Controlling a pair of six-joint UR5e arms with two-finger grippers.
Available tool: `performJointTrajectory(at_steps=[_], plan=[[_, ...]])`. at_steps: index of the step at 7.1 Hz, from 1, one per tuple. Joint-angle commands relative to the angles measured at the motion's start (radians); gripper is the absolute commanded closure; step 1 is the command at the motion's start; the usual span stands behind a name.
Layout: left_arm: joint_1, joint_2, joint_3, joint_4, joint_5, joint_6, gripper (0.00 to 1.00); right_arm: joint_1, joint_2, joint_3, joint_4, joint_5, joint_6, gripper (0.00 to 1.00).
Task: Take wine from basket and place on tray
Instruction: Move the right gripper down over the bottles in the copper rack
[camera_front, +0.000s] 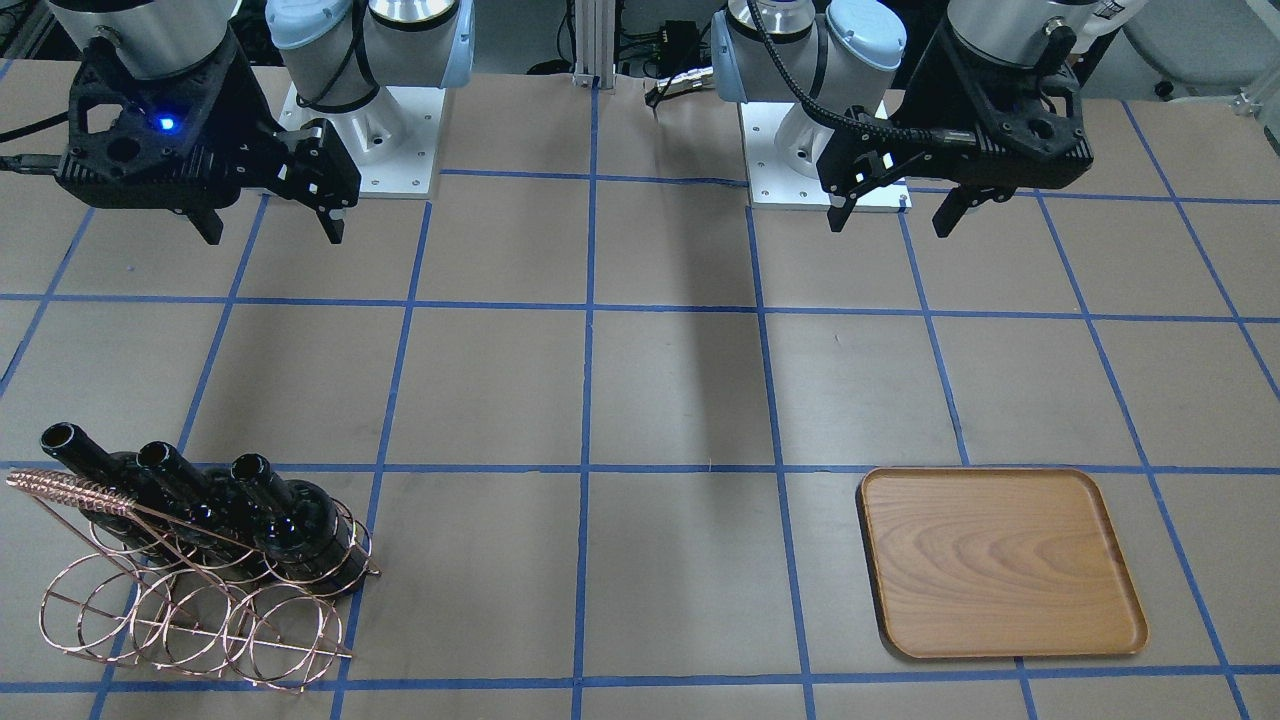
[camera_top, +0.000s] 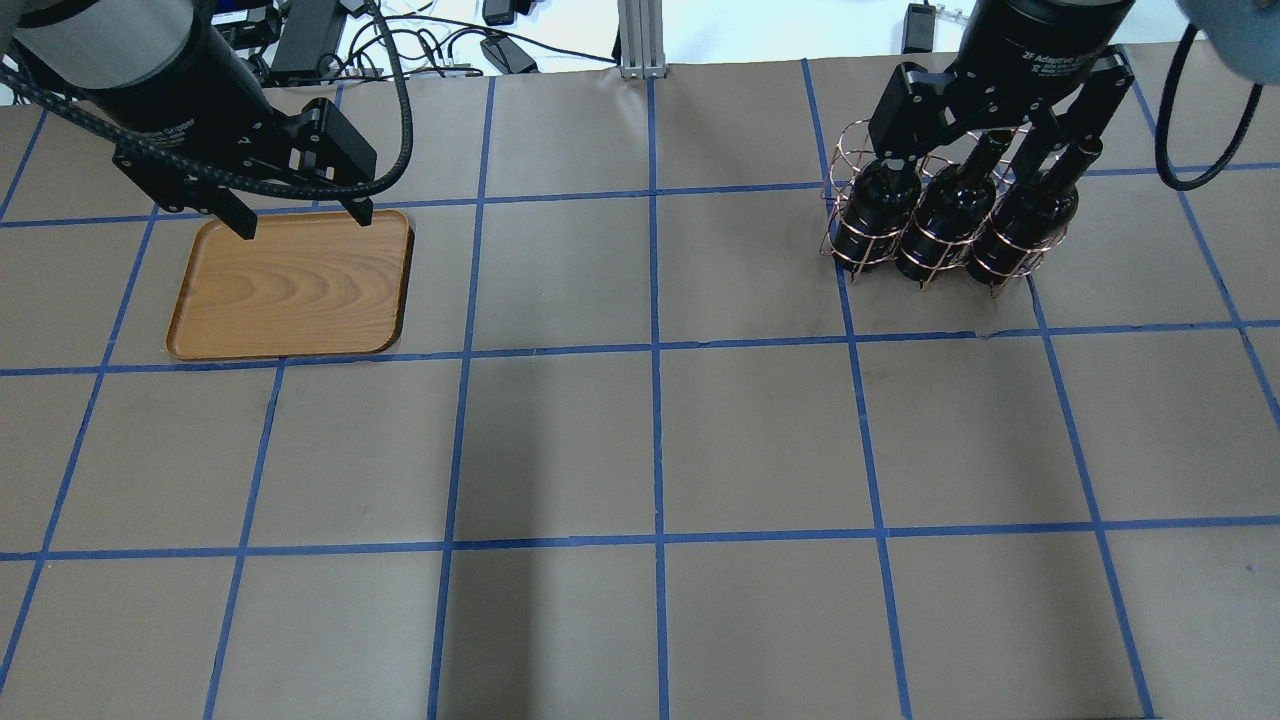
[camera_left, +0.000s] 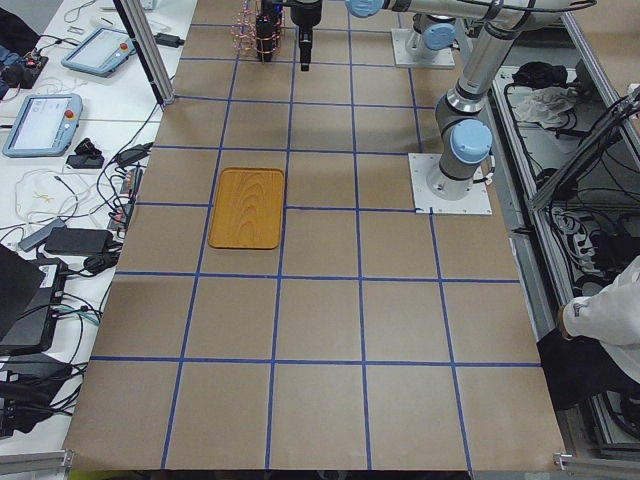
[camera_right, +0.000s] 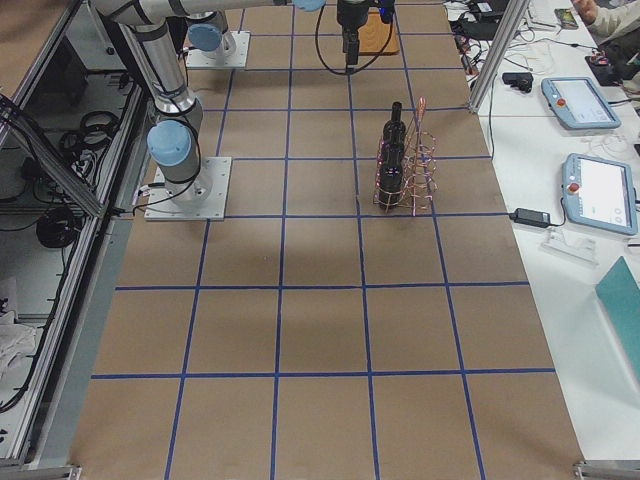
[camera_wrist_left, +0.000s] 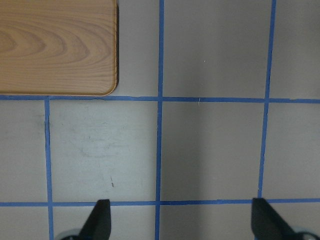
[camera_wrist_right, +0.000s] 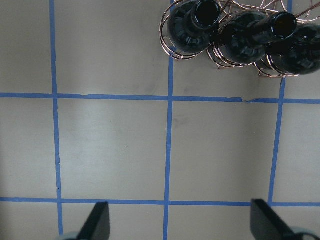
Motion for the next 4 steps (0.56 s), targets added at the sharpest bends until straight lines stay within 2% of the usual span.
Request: performJointTrajectory(at_steps=[1, 4], plan=[[0.000, 0.001, 0.000, 0.000, 0.001, 0.000, 0.00, -0.004, 0.001, 0.001, -0.015, 0.004, -0.017, 0.00], [0.000, 0.001, 0.002, 0.000, -0.001, 0.000, 0.00, -0.037, 0.012, -0.002, -0.044, -0.010, 0.006, 0.00]])
